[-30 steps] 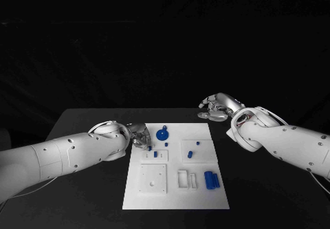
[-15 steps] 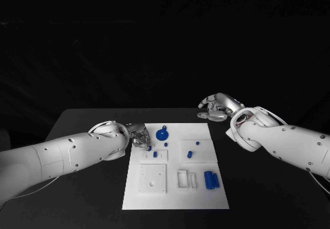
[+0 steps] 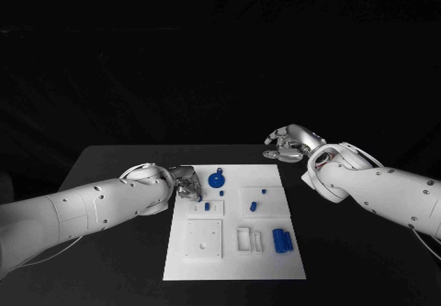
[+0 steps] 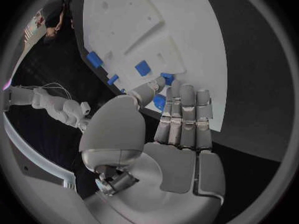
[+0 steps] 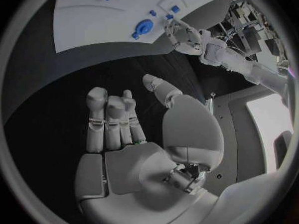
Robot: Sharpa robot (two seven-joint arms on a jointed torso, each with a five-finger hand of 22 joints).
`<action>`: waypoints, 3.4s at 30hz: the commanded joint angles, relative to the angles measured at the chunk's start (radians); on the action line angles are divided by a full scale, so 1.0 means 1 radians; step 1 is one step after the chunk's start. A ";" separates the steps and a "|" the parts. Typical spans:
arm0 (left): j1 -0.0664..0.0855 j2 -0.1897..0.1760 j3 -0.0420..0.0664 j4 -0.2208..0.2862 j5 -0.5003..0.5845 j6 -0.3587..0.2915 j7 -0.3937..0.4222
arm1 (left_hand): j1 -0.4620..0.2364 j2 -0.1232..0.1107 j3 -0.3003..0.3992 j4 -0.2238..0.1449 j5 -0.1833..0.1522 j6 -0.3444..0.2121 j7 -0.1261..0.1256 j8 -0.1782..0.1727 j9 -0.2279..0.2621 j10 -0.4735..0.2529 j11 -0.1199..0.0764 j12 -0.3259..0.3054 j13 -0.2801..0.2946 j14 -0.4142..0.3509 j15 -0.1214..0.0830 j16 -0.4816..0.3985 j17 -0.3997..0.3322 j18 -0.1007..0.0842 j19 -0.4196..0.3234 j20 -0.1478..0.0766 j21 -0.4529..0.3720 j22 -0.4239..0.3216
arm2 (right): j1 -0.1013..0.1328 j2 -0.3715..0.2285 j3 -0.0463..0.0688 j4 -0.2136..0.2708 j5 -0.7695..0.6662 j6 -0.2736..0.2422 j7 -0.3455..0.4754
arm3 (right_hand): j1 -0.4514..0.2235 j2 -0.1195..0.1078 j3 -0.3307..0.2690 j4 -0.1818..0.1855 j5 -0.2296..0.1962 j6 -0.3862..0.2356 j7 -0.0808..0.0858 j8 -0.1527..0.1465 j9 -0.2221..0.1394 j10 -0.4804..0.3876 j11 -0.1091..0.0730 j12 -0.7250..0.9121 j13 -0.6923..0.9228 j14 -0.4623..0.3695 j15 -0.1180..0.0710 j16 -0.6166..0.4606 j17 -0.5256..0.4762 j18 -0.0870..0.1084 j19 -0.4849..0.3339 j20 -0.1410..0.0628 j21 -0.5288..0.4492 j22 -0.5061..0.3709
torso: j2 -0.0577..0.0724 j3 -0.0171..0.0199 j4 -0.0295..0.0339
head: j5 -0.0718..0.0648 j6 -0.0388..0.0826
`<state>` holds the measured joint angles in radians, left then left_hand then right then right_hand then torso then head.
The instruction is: Assemble the parts on the task board
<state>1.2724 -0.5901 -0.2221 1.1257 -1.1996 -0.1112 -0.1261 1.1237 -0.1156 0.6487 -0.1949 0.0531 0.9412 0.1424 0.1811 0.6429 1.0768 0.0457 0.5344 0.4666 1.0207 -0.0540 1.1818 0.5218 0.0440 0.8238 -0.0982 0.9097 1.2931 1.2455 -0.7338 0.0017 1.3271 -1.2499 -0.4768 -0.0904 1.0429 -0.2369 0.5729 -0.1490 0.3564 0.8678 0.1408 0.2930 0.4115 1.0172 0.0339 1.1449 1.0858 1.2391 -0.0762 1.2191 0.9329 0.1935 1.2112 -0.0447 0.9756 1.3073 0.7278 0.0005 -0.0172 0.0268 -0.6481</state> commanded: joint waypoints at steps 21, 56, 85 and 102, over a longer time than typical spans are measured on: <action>-0.009 0.010 -0.003 -0.016 0.018 0.013 0.033 | 0.028 0.006 0.000 -0.024 -0.004 -0.021 -0.011 -0.010 -0.015 -0.006 0.000 -0.001 -0.008 -0.009 -0.004 0.007 0.001 0.002 -0.009 -0.053 -0.005 0.006 | -0.001 0.001 0.000 0.003 -0.011 0.013 0.011 | 0.005 0.004 0.001 -0.002 0.004 0.002 0.005 0.002 -0.001 -0.009 -0.001 0.005 -0.003 0.000 -0.001 -0.003 0.001 0.068 -0.003 -0.006 -0.004 0.016 | -0.001 0.0003 -0.0001 | -0.001 0.000; -0.009 -0.021 -0.004 0.040 0.078 -0.008 0.043 | 0.033 -0.009 -0.005 -0.039 -0.004 -0.016 -0.003 0.001 -0.022 -0.004 0.002 0.004 -0.014 -0.008 -0.003 0.009 0.000 0.000 -0.006 -0.054 -0.009 0.008 | -0.002 -0.001 0.000 0.004 -0.010 0.014 0.011 | 0.003 0.006 0.001 0.001 0.003 0.002 0.005 0.002 -0.002 -0.008 -0.001 0.006 -0.004 0.000 -0.001 -0.003 0.001 0.068 -0.002 -0.006 -0.004 0.016 | 0.000 0.0005 0.0003 | 0.001 0.002; -0.009 -0.001 -0.004 0.011 0.076 -0.012 -0.005 | -0.075 -0.058 -0.099 0.018 -0.004 -0.051 0.018 -0.006 -0.037 -0.016 0.011 0.010 -0.021 -0.011 0.004 0.008 -0.003 0.006 -0.007 -0.050 -0.021 0.009 | -0.002 -0.002 0.000 0.005 -0.010 0.018 0.012 | 0.005 0.007 0.001 0.000 0.000 0.002 0.005 0.002 -0.002 -0.009 -0.001 0.007 -0.005 0.000 -0.001 -0.003 0.001 0.068 -0.002 -0.006 -0.004 0.016 | 0.000 0.0006 0.0001 | 0.001 0.003; -0.010 0.002 -0.004 0.001 0.067 -0.006 0.002 | 0.001 0.021 -0.086 -0.019 -0.004 -0.034 0.011 0.013 -0.038 -0.018 0.008 0.017 -0.025 -0.014 0.002 0.010 -0.004 0.006 -0.009 -0.048 -0.025 0.015 | -0.002 -0.002 0.000 0.004 -0.010 0.020 0.013 | 0.005 0.007 0.001 -0.001 -0.001 0.002 0.005 0.002 -0.002 -0.009 -0.001 0.007 -0.005 0.000 -0.001 -0.003 0.001 0.068 -0.002 -0.006 -0.004 0.016 | 0.000 -0.0002 0.0005 | -0.002 0.002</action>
<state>1.2646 -0.5921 -0.2266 1.1257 -1.1254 -0.1209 -0.1295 1.1218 -0.1006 0.5624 -0.2087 0.0531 0.9019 0.1530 0.1889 0.6055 1.0645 0.0518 0.5461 0.4429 1.0103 -0.0504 1.1856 0.5190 0.0457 0.8237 -0.0979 0.8905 1.3063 1.2444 -0.7365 0.0017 1.3301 -1.2506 -0.4696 -0.0873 1.0430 -0.2369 0.5729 -0.1490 0.3564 0.8705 0.1410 0.2930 0.4108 1.0172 0.0339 1.1489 1.0815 1.2391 -0.0762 1.2190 0.9333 0.1935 1.2070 -0.0443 0.9757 1.3074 0.7277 0.0005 -0.0172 0.0251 -0.6455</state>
